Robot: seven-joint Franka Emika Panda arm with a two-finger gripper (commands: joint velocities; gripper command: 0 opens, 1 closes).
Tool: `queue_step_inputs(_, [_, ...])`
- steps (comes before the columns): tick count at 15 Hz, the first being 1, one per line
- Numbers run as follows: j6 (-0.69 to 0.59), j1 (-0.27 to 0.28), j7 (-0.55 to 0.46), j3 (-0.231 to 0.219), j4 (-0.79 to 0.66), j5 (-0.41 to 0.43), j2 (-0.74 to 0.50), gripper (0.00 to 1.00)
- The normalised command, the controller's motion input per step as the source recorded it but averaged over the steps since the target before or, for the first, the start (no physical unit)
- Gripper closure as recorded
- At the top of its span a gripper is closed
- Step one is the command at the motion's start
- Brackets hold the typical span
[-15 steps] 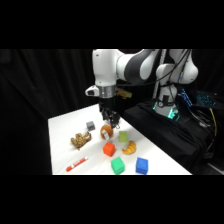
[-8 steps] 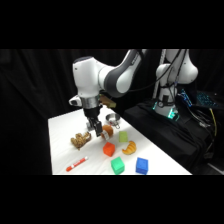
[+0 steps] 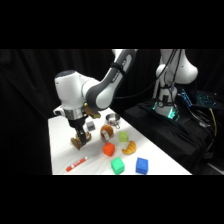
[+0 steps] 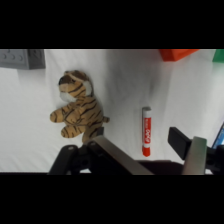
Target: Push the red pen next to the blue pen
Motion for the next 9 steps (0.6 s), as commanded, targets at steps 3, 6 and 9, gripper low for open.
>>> queue_step_inputs(3, [-0.27, -0.037, -0.05, -0.012, 0.76, -0.099, 0.43, 0.0])
queue_step_inputs(6, [-0.28, -0.029, -0.07, 0.009, 0.74, -0.092, 0.42, 0.0])
queue_step_inputs(9, [-0.25, -0.036, -0.1, 0.022, 0.72, -0.088, 0.47, 0.0])
